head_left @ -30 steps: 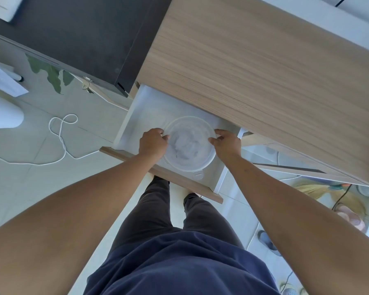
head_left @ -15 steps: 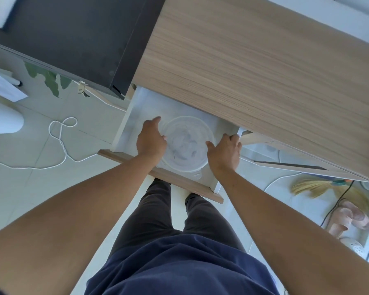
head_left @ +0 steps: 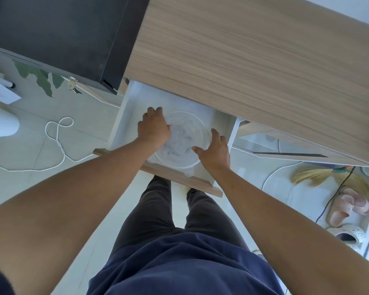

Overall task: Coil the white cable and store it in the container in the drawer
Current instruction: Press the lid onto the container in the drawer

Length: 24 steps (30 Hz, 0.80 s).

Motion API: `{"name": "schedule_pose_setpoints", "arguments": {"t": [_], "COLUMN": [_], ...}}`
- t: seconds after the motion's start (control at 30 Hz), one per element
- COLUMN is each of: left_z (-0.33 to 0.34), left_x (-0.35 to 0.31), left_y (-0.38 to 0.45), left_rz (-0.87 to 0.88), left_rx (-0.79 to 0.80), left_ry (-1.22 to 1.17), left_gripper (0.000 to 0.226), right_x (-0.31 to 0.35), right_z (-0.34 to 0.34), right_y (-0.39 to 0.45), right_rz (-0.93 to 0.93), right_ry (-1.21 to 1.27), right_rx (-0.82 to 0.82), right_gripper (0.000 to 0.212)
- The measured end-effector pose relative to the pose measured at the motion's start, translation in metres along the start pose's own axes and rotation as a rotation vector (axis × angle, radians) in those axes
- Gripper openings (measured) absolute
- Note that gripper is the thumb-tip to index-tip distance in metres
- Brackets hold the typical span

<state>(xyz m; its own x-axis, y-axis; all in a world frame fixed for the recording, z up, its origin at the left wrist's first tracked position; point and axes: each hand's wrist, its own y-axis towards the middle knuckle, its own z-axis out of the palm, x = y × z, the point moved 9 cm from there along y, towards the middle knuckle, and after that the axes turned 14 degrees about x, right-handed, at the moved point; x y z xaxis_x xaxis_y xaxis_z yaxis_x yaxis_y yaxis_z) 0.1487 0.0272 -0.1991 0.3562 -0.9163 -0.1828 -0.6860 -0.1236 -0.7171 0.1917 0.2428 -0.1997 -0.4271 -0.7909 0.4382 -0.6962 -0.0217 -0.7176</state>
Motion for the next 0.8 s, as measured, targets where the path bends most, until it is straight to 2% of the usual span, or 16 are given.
{"name": "schedule_pose_setpoints", "arguments": {"t": [0.1, 0.2, 0.37, 0.6, 0.7, 0.8], "left_z": [-0.002, 0.006, 0.005, 0.011, 0.015, 0.024], "left_x": [-0.036, -0.062, -0.073, -0.076, -0.069, -0.045], "left_y": [0.000, 0.003, 0.020, 0.025, 0.019, -0.005], "left_rz": [0.227, 0.323, 0.303, 0.311, 0.399, 0.607], "left_rx": [-0.011, 0.089, 0.187, 0.243, 0.311, 0.291], "left_ry": [0.264, 0.375, 0.302, 0.318, 0.361, 0.551], "left_gripper": [0.077, 0.079, 0.068, 0.065, 0.081, 0.111], "right_x": [0.003, 0.000, 0.010, 0.010, 0.009, 0.010], "right_z": [0.016, 0.035, 0.037, 0.035, 0.035, 0.032], "right_y": [-0.014, -0.022, -0.020, -0.018, -0.019, -0.017], "right_rz": [-0.129, -0.197, -0.281, -0.320, -0.319, -0.318], "right_ry": [-0.282, -0.592, -0.720, -0.735, -0.739, -0.739], "right_rx": [0.053, 0.067, -0.044, -0.014, -0.013, -0.003], "right_gripper": [0.116, 0.131, 0.121, 0.113, 0.113, 0.113]}}
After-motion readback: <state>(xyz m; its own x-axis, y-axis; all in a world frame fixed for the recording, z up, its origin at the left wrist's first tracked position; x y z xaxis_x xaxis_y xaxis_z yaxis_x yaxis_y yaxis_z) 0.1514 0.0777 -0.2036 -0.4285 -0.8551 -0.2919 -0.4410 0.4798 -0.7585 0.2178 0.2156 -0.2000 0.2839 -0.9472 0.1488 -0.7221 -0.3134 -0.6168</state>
